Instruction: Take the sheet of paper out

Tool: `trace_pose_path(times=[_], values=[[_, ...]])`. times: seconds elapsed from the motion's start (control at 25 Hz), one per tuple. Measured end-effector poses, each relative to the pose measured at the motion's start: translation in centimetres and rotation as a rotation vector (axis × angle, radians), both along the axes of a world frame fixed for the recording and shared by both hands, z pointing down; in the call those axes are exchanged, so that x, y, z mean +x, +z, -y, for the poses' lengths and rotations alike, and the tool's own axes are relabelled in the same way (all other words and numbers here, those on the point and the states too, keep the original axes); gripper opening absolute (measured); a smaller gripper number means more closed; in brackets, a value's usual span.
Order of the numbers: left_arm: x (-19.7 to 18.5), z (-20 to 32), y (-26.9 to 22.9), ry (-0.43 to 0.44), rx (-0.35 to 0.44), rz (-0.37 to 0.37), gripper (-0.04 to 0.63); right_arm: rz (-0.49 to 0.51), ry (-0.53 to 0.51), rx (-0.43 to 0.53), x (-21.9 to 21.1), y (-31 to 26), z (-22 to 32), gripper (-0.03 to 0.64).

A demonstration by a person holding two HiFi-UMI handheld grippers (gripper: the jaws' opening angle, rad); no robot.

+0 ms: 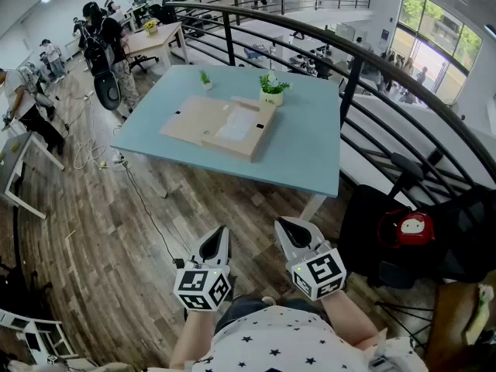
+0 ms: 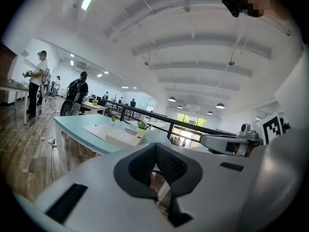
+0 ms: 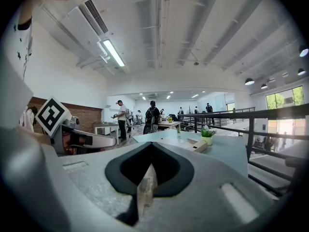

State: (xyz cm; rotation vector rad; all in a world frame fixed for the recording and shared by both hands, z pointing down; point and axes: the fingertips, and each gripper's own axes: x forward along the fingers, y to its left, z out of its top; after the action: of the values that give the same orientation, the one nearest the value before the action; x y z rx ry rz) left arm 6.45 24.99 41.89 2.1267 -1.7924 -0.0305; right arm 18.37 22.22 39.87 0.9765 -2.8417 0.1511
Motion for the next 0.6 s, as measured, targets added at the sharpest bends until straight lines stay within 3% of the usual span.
trace_pose_path(times=[0.6], values=[[1.5,0.6,0.3,0.006,0.015,-0.03,0.003,0.0,-0.016,0.014,1.1,0.4,0.0,0.005]])
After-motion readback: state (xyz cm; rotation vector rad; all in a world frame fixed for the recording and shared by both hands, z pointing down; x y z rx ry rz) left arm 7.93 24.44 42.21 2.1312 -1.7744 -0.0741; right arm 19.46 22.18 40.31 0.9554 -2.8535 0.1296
